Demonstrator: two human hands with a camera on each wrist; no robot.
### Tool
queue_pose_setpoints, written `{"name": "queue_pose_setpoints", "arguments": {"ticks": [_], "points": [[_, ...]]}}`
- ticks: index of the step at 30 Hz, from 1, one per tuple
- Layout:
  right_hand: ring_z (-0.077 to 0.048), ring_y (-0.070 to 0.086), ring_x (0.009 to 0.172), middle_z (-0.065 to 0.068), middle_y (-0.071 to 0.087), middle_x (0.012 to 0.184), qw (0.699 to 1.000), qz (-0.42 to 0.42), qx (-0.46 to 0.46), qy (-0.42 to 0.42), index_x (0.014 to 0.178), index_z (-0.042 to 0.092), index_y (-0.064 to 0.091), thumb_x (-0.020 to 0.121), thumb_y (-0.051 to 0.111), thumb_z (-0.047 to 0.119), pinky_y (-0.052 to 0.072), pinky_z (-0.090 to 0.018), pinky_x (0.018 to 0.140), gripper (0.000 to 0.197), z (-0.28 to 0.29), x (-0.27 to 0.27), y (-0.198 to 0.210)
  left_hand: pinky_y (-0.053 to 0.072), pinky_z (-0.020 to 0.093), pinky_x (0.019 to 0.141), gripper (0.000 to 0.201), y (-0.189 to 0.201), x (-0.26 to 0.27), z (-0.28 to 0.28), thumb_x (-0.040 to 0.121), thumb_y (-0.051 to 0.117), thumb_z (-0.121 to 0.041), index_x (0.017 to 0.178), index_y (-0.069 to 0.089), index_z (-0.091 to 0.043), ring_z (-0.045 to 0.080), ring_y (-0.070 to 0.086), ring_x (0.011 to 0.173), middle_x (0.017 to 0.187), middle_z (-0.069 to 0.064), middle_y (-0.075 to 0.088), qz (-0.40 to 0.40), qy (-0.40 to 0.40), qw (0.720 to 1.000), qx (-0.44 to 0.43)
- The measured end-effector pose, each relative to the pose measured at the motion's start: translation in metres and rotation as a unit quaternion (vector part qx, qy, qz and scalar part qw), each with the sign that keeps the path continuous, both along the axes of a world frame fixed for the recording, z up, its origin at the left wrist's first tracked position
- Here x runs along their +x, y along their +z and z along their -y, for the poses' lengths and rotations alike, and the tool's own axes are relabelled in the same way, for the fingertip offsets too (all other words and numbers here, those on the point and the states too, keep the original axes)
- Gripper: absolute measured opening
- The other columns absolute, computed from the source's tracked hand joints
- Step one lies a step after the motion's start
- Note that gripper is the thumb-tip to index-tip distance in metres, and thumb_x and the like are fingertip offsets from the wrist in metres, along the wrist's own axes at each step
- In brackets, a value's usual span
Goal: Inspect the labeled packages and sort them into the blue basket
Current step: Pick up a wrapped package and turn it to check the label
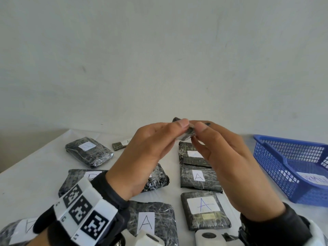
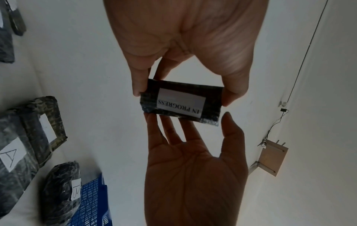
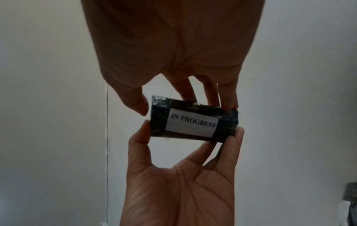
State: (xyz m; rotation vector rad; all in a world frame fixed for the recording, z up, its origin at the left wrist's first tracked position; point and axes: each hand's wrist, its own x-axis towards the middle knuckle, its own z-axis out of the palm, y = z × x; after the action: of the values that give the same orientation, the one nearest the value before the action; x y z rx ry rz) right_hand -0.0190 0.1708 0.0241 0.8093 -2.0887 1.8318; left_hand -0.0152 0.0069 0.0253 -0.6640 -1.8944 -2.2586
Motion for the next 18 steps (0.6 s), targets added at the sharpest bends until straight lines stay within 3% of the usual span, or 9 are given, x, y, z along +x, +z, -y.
{"name": "queue_pose_setpoints", "arguments": {"ticks": [2, 3, 5, 9, 12, 14, 15, 16, 18], "points": [[-0.045, 0.064, 0.11, -0.02, 0.074, 0.107, 1.0, -0.005, -0.007, -0.009, 0.107, 0.026, 0.08, 0.086, 0.058, 0.059, 0.05, -0.067, 0.102, 0.045, 0.0003, -0.0004, -0.0001, 0.018, 0.07, 0.118, 0.041, 0.0008, 0.0007, 0.0007, 0.075, 0.068, -0.062, 0.082, 0.08, -0.023, 0.025, 0.04, 0.106, 0.105, 0.009, 0.047, -0.005, 0.005, 1.0, 0.012], [-0.05, 0.06, 0.112, -0.024, 0.072, 0.11, 1.0, -0.007, -0.007, -0.009, 0.106, 0.03, 0.08, 0.085, 0.057, 0.061, 0.047, -0.072, 0.101, 0.044, 0.0008, 0.0003, 0.0, 0.02, 0.068, 0.118, 0.042, -0.0005, 0.0006, 0.0009, 0.075, 0.069, -0.063, 0.082, 0.079, -0.022, 0.025, 0.04, 0.106, 0.105, 0.009, 0.047, -0.002, 0.005, 1.0, 0.015], [-0.041, 0.065, 0.113, -0.014, 0.077, 0.109, 1.0, -0.015, -0.016, -0.004, 0.104, 0.037, 0.081, 0.086, 0.054, 0.062, 0.048, -0.068, 0.104, 0.041, 0.0013, 0.0006, 0.0007, 0.024, 0.065, 0.118, 0.053, -0.0016, -0.0006, 0.0015, 0.074, 0.072, -0.067, 0.087, 0.08, -0.016, 0.026, 0.04, 0.105, 0.106, 0.01, 0.047, 0.001, 0.003, 1.0, 0.014], [-0.018, 0.072, 0.111, 0.005, 0.08, 0.11, 1.0, -0.019, 0.001, -0.01, 0.107, 0.034, 0.082, 0.089, 0.053, 0.061, 0.051, -0.056, 0.109, 0.044, 0.0005, -0.0005, -0.0005, 0.028, 0.064, 0.12, 0.034, -0.001, -0.0001, -0.0005, 0.072, 0.072, -0.06, 0.079, 0.079, -0.028, 0.026, 0.048, 0.102, 0.1, 0.008, 0.055, -0.009, -0.008, 0.999, 0.047], [-0.01, 0.07, 0.118, 0.009, 0.079, 0.115, 1.0, -0.013, 0.011, -0.01, 0.112, 0.028, 0.08, 0.088, 0.055, 0.059, 0.049, -0.047, 0.11, 0.047, 0.0005, -0.0014, 0.0002, 0.025, 0.062, 0.119, 0.06, -0.0043, -0.0033, 0.0002, 0.063, 0.081, -0.072, 0.084, 0.078, -0.017, 0.026, 0.041, 0.101, 0.102, 0.008, 0.048, -0.003, -0.005, 0.999, 0.046], [-0.021, 0.072, 0.112, 0.0, 0.079, 0.112, 1.0, -0.012, 0.004, -0.015, 0.11, 0.028, 0.081, 0.088, 0.056, 0.061, 0.051, -0.055, 0.107, 0.047, 0.0007, -0.0004, 0.0008, 0.029, 0.062, 0.118, 0.06, -0.0044, -0.0048, 0.0001, 0.069, 0.078, -0.068, 0.084, 0.075, -0.01, 0.026, 0.041, 0.101, 0.1, 0.009, 0.048, -0.005, -0.005, 0.999, 0.05], [-0.034, 0.07, 0.109, -0.012, 0.077, 0.109, 1.0, -0.009, -0.003, -0.019, 0.108, 0.03, 0.081, 0.087, 0.056, 0.063, 0.051, -0.063, 0.104, 0.046, 0.001, 0.0008, 0.0009, 0.028, 0.063, 0.118, 0.061, -0.0045, -0.0051, 0.0, 0.071, 0.076, -0.068, 0.085, 0.074, -0.008, 0.026, 0.041, 0.101, 0.101, 0.01, 0.048, -0.005, -0.003, 0.999, 0.045], [-0.047, 0.063, 0.111, -0.026, 0.071, 0.111, 1.0, -0.001, -0.006, -0.02, 0.107, 0.032, 0.081, 0.086, 0.055, 0.066, 0.048, -0.07, 0.101, 0.047, 0.0022, 0.0025, 0.0015, 0.027, 0.065, 0.117, 0.066, -0.005, -0.0052, 0.0002, 0.07, 0.075, -0.071, 0.088, 0.075, -0.007, 0.026, 0.041, 0.101, 0.101, 0.011, 0.048, -0.005, 0.004, 0.999, 0.031], [-0.057, 0.051, 0.117, -0.041, 0.056, 0.12, 1.0, 0.019, -0.005, -0.014, 0.108, 0.028, 0.078, 0.084, 0.057, 0.075, 0.043, -0.078, 0.096, 0.058, 0.005, 0.0063, 0.0025, 0.031, 0.066, 0.117, 0.074, -0.0056, -0.0046, 0.0006, 0.071, 0.074, -0.07, 0.097, 0.073, 0.0, 0.027, 0.047, 0.099, 0.095, 0.017, 0.054, -0.013, 0.022, 1.0, 0.003]]}}
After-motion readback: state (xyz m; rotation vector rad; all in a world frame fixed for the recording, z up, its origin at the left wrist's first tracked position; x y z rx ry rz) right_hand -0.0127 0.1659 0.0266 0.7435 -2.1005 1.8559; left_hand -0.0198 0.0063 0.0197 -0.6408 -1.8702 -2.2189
